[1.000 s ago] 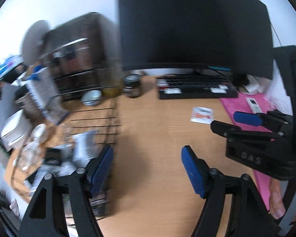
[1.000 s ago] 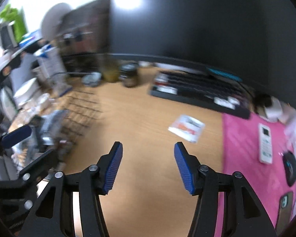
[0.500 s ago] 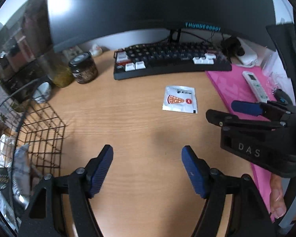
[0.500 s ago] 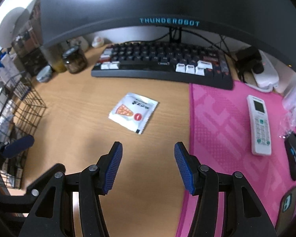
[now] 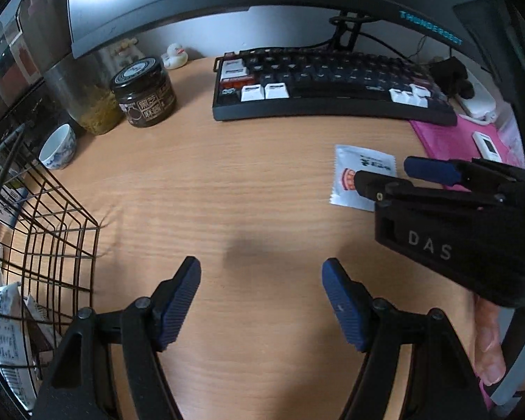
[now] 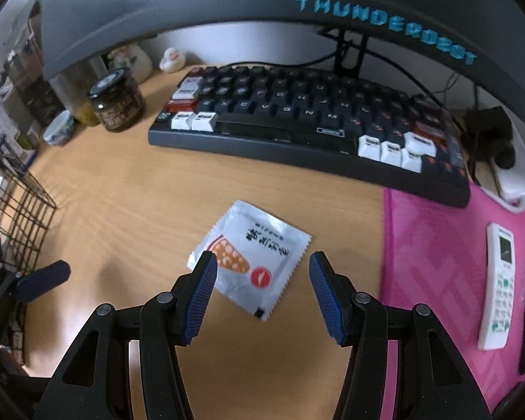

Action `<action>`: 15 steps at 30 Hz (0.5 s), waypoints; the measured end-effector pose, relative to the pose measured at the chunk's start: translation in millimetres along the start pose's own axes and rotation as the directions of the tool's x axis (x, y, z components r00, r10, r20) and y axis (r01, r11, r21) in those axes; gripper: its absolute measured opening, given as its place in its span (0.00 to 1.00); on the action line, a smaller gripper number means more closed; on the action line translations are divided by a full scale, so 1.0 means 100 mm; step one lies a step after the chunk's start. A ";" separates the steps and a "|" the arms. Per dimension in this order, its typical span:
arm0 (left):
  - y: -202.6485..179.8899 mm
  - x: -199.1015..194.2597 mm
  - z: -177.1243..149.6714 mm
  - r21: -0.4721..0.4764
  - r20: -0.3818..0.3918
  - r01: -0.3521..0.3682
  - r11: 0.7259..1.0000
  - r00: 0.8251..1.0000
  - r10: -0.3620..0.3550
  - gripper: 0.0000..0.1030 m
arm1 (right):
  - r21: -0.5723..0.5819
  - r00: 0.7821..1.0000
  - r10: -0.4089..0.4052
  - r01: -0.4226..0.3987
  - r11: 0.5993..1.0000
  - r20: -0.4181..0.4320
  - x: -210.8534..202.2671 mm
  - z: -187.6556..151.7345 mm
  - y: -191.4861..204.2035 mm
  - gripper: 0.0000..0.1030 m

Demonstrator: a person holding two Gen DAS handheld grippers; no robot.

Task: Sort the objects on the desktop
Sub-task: 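Grasp the white pizza-print sachet with the right gripper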

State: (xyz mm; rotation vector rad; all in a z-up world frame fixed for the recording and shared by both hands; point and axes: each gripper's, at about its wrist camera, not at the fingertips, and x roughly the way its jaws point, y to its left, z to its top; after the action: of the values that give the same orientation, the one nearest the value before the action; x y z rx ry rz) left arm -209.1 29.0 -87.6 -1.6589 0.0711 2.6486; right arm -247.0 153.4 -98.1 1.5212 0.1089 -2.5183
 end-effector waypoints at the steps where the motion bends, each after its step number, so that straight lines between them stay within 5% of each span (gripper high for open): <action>1: 0.01 0.01 0.00 0.000 -0.001 0.001 1.000 1.000 -0.001 0.73 | 0.002 1.000 0.002 -0.002 1.000 -0.006 0.03 0.00 0.00 0.53; 9: 0.06 0.03 0.02 -0.009 -0.006 0.007 1.000 1.000 -0.007 0.73 | -0.026 1.000 -0.027 0.027 0.999 0.003 0.09 0.01 0.05 0.52; 15: 0.06 -0.05 0.00 -0.009 0.011 -0.001 1.000 1.000 0.001 0.73 | -0.045 0.999 -0.047 0.047 0.998 0.000 0.03 -0.03 0.09 0.18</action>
State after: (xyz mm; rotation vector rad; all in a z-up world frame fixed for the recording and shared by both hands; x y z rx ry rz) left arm -206.7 23.2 -82.9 -1.6466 0.0604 2.6629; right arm -244.2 144.1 -101.8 1.5206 0.2022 -2.5333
